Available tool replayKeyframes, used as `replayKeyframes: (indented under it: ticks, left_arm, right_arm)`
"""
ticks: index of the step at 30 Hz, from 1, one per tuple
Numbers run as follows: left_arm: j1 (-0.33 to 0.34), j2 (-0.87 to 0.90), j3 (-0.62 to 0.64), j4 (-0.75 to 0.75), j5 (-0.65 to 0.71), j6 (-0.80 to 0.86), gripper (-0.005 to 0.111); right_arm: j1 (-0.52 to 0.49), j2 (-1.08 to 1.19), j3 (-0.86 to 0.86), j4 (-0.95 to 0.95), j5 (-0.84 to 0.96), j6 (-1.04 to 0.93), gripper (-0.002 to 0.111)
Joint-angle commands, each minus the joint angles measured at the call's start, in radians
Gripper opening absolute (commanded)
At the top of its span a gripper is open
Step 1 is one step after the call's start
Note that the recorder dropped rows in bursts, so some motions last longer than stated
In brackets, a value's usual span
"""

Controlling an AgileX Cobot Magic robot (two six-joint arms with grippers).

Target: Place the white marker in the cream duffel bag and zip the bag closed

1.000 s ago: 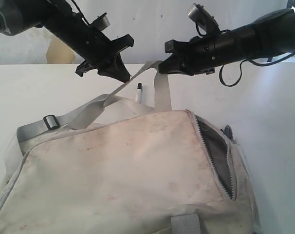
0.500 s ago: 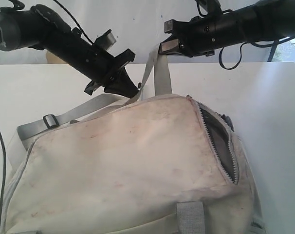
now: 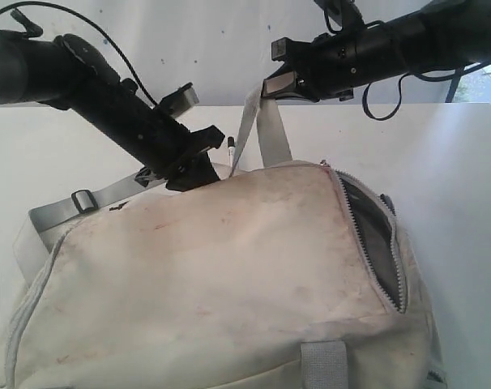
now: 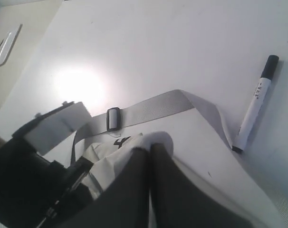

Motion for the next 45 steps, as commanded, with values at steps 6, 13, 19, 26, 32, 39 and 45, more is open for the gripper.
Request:
replayKeyframes:
  ticks: [6,13,19,26,32,39,45]
  left_arm:
    - [0.004,-0.160,0.021,0.013,0.047,0.105,0.000]
    - [-0.078,-0.163,0.113,0.013,0.047,0.224,0.000]
    - [-0.126,-0.163,0.133,0.130,0.047,0.202,0.000]
    - [-0.077,-0.201,0.081,0.153,0.047,0.121,0.022]
    - [-0.077,-0.233,0.042,0.231,0.047,0.117,0.063]
    - [-0.077,-0.287,0.034,0.583,0.047,-0.105,0.063]
    - [-0.077,-0.316,0.034,0.138,0.042,0.000,0.063]
  right_arm:
    - [-0.010,-0.011,-0.013,0.044,0.003,0.015,0.000]
    - [-0.010,-0.011,-0.013,0.048,0.043,0.020,0.000]
    - [-0.010,-0.011,-0.013,0.048,0.129,0.043,0.000]
    - [-0.010,-0.009,-0.013,0.048,0.074,0.040,0.000]
    - [-0.010,-0.009,-0.013,0.051,0.064,0.037,0.000]
    - [-0.010,-0.009,-0.013,0.051,0.006,0.036,0.000]
    - [-0.008,-0.009,-0.013,0.051,0.007,0.036,0.000]
